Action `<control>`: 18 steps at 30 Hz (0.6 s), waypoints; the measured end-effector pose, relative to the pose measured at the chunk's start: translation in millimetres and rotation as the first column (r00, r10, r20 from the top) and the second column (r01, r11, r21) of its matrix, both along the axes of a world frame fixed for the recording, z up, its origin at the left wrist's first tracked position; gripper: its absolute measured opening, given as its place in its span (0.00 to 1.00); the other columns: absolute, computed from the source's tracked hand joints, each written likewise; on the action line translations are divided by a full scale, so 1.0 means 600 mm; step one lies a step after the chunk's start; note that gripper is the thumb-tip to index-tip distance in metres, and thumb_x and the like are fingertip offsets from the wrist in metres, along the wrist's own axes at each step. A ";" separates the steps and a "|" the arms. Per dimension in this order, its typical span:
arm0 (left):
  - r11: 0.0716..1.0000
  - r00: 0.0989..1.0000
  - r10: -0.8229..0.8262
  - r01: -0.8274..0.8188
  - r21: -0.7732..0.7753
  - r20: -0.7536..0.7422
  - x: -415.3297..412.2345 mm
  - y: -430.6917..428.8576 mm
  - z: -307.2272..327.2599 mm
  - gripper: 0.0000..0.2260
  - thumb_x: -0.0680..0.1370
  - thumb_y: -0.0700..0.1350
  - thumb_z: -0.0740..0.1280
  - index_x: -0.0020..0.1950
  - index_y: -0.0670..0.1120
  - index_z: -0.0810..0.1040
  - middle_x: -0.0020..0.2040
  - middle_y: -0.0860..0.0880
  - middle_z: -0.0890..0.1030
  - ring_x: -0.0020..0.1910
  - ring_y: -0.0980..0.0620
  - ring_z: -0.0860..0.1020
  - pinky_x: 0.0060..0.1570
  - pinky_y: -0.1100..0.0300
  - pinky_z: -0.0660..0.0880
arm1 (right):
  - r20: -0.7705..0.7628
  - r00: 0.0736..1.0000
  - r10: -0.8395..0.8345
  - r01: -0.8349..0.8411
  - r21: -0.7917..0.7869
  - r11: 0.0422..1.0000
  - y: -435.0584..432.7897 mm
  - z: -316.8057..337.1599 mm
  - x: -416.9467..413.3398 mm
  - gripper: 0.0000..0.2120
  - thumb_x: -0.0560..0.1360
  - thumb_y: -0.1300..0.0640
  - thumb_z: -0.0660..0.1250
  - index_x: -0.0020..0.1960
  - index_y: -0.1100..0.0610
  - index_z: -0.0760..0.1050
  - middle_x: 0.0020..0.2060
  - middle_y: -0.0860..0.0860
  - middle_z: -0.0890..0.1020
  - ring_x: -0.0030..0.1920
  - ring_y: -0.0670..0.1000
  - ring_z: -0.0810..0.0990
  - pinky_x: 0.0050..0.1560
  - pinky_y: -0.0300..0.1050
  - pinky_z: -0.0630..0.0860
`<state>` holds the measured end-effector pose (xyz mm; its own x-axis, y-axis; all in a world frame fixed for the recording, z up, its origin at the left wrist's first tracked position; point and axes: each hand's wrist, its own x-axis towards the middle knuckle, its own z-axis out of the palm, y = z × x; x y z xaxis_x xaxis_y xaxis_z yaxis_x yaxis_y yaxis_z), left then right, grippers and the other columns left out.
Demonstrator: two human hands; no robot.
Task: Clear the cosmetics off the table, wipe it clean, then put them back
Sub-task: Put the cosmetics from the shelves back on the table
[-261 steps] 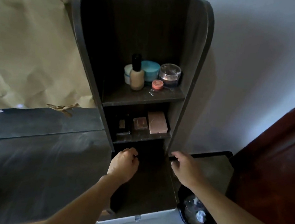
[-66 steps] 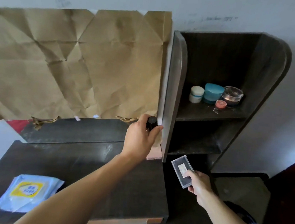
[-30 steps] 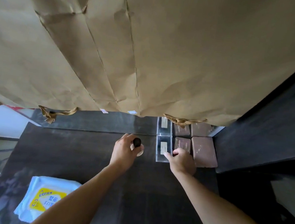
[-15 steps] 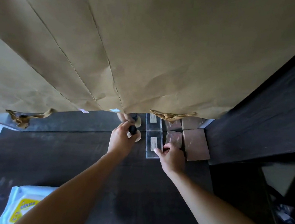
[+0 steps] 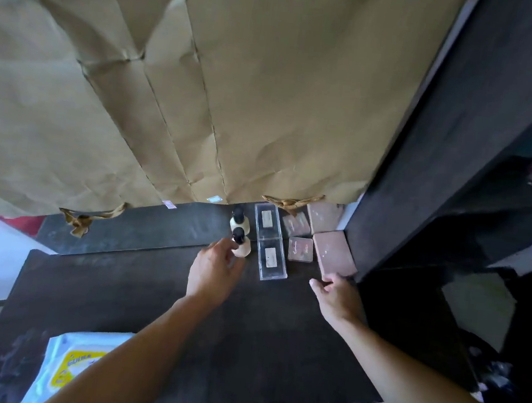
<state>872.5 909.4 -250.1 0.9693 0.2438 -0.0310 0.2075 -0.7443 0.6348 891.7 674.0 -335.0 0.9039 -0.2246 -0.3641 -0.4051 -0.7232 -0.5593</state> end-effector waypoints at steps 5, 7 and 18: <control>0.987 0.985 -0.160 0.160 0.004 0.059 -0.055 -0.069 0.040 0.07 0.73 0.44 0.67 0.50 0.46 0.79 0.40 0.49 0.81 0.41 0.46 0.79 0.42 0.55 0.76 | 0.076 0.994 -0.074 0.080 -0.088 0.993 -0.094 0.068 -0.064 0.18 0.71 0.39 0.63 0.56 0.47 0.76 0.50 0.48 0.83 0.52 0.55 0.80 0.50 0.47 0.77; 0.976 0.973 -0.218 0.218 0.004 0.079 -0.066 -0.105 0.059 0.07 0.74 0.44 0.68 0.50 0.45 0.78 0.41 0.49 0.81 0.41 0.47 0.79 0.41 0.57 0.75 | 0.118 0.987 -0.105 0.117 -0.098 0.988 -0.137 0.101 -0.081 0.17 0.72 0.40 0.64 0.57 0.47 0.76 0.50 0.48 0.83 0.52 0.55 0.80 0.49 0.47 0.76; 0.861 0.812 -0.495 0.506 0.050 0.309 -0.045 -0.322 0.189 0.09 0.75 0.46 0.66 0.54 0.46 0.78 0.43 0.50 0.81 0.41 0.51 0.79 0.44 0.54 0.77 | 0.475 0.863 -0.175 0.245 -0.089 0.965 -0.332 0.304 -0.071 0.13 0.75 0.47 0.66 0.56 0.52 0.77 0.44 0.49 0.82 0.49 0.56 0.81 0.44 0.42 0.69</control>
